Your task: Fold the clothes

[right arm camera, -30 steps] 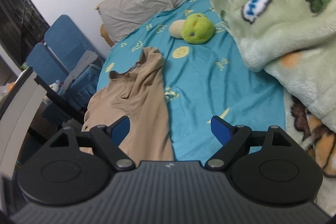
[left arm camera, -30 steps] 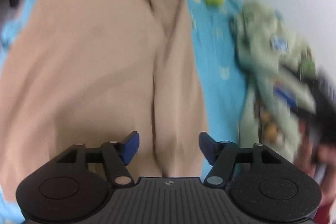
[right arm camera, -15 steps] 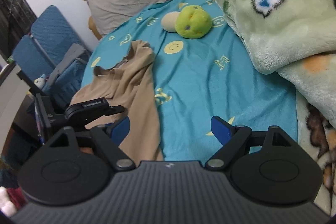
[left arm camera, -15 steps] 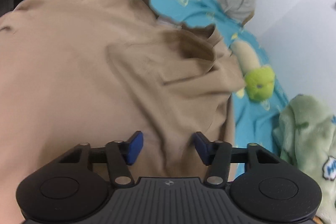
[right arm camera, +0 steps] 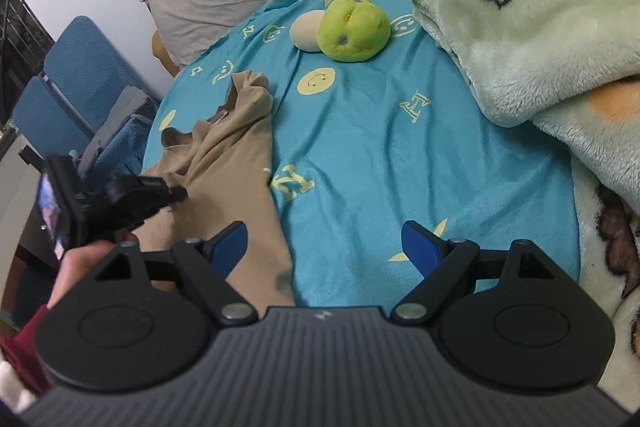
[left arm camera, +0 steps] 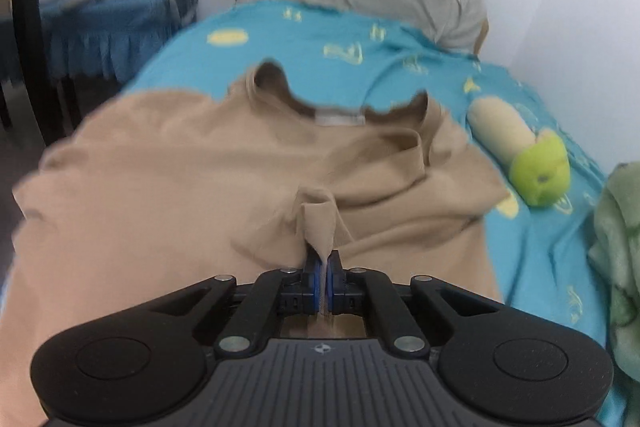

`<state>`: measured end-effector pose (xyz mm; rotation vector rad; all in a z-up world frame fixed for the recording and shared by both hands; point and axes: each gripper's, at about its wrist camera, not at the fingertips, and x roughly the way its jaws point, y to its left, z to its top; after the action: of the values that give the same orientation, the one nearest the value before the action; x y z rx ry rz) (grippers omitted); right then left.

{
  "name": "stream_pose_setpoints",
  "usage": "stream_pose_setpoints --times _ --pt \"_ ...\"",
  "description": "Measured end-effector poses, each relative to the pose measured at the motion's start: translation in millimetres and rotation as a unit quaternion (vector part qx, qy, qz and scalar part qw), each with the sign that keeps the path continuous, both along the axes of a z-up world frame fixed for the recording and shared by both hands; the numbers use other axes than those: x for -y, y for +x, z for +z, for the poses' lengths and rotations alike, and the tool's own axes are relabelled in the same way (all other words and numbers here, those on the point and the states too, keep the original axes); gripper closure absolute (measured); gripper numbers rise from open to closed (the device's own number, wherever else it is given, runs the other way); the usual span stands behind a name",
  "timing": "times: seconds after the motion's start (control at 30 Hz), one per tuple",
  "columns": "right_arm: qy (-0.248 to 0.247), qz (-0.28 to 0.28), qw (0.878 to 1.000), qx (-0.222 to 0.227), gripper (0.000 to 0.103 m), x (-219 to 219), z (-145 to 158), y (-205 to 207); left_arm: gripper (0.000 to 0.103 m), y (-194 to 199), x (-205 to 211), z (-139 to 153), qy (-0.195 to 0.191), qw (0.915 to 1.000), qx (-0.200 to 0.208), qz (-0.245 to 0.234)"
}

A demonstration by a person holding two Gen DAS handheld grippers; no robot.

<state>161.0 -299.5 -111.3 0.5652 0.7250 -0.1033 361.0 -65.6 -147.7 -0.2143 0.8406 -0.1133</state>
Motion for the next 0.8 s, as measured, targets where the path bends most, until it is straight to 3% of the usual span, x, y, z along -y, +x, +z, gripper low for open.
stream_pose_setpoints --times 0.17,0.27,0.43,0.6,0.73,0.8 --pt "-0.009 0.005 1.0 0.003 0.018 -2.2 2.4 -1.2 0.066 -59.8 -19.0 13.1 -0.039 0.9984 -0.033 -0.024" --pt "-0.009 0.006 1.0 0.01 0.018 -2.5 6.4 -4.4 0.062 -114.2 -31.4 16.0 -0.068 0.9934 -0.083 -0.04" --pt "0.009 0.012 1.0 0.02 0.018 -0.6 15.1 -15.9 0.052 -205.8 -40.9 9.7 -0.108 0.9764 -0.177 -0.059" --pt "0.012 0.016 0.999 0.025 0.018 -1.4 21.3 -31.4 0.051 -256.2 -42.9 -13.0 -0.165 0.9503 -0.254 -0.071" --pt "0.018 0.013 1.0 0.017 0.018 0.4 19.7 -40.6 0.055 -272.1 -33.9 -17.9 -0.172 0.9427 -0.261 -0.118" --pt "0.019 0.012 1.0 0.013 0.018 0.6 18.7 -43.7 0.069 -274.2 -28.4 -20.4 -0.153 0.9437 -0.26 -0.136"
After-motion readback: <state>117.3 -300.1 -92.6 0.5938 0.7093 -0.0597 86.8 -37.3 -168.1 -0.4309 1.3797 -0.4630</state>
